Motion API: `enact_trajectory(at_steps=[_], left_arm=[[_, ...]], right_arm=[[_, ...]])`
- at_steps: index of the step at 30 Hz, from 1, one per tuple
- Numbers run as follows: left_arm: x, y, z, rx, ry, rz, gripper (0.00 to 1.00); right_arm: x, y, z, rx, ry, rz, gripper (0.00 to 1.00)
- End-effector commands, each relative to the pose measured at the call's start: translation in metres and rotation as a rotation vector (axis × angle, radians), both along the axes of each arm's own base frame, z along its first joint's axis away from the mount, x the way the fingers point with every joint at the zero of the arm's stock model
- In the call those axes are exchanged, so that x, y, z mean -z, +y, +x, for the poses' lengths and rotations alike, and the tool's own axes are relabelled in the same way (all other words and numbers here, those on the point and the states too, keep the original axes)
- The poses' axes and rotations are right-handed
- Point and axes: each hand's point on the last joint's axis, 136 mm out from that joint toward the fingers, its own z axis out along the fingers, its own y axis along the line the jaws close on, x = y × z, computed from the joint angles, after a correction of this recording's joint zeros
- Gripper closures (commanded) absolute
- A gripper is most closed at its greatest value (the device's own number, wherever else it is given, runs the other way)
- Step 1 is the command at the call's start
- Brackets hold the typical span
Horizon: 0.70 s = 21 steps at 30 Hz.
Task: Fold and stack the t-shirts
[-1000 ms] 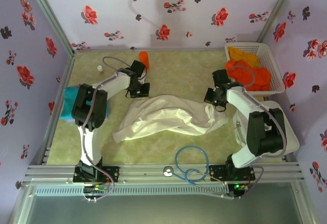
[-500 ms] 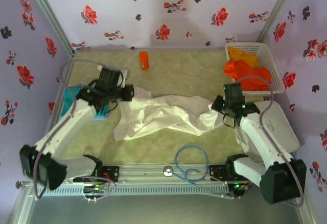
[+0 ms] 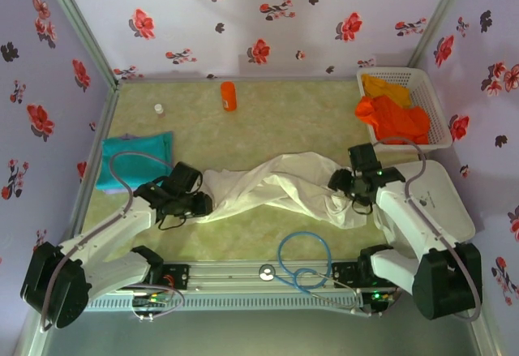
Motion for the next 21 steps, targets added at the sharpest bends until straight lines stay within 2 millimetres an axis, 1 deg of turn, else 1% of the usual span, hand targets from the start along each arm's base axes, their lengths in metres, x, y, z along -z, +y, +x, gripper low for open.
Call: enact_trajectory(at_steps=[1,3,4,6,7,11,13,16,17,19,21], left_arm=[[-0.021,0.003,0.017,-0.049,-0.067,-0.010,0.53],[-0.026,0.012,0.023,-0.080,-0.073,-0.002,0.46],[-0.029,0.017,0.028,-0.100,-0.079,-0.003,0.44],[-0.035,0.025,0.037,-0.134,-0.083,-0.015,0.43],[-0.038,0.028,0.041,-0.142,-0.082,-0.024,0.43],[-0.043,0.033,0.050,-0.151,-0.081,-0.030,0.44],[-0.040,0.035,0.050,-0.154,-0.072,-0.027,0.44],[-0.032,0.036,0.049,-0.157,-0.057,-0.032,0.45],[-0.029,0.035,0.050,-0.156,-0.051,-0.038,0.45],[-0.023,0.032,0.052,-0.149,-0.034,-0.051,0.46],[-0.017,0.030,0.054,-0.148,-0.008,-0.050,0.46]], right_arm=[[-0.026,0.000,0.037,-0.014,-0.085,-0.029,0.19],[-0.029,0.003,0.054,-0.030,-0.098,-0.027,0.17],[-0.025,0.003,0.063,-0.033,-0.087,-0.034,0.16],[-0.016,0.000,0.074,-0.025,-0.058,-0.047,0.15],[-0.008,-0.003,0.079,-0.008,-0.034,-0.051,0.15],[0.025,-0.015,0.088,0.041,0.057,-0.068,0.19],[0.040,-0.022,0.090,0.056,0.087,-0.089,0.20],[0.059,-0.023,0.091,0.062,0.126,-0.085,0.22],[0.064,-0.022,0.092,0.059,0.138,-0.079,0.23],[0.073,-0.014,0.097,0.046,0.150,-0.042,0.33],[0.076,-0.006,0.103,0.034,0.144,-0.001,0.42]])
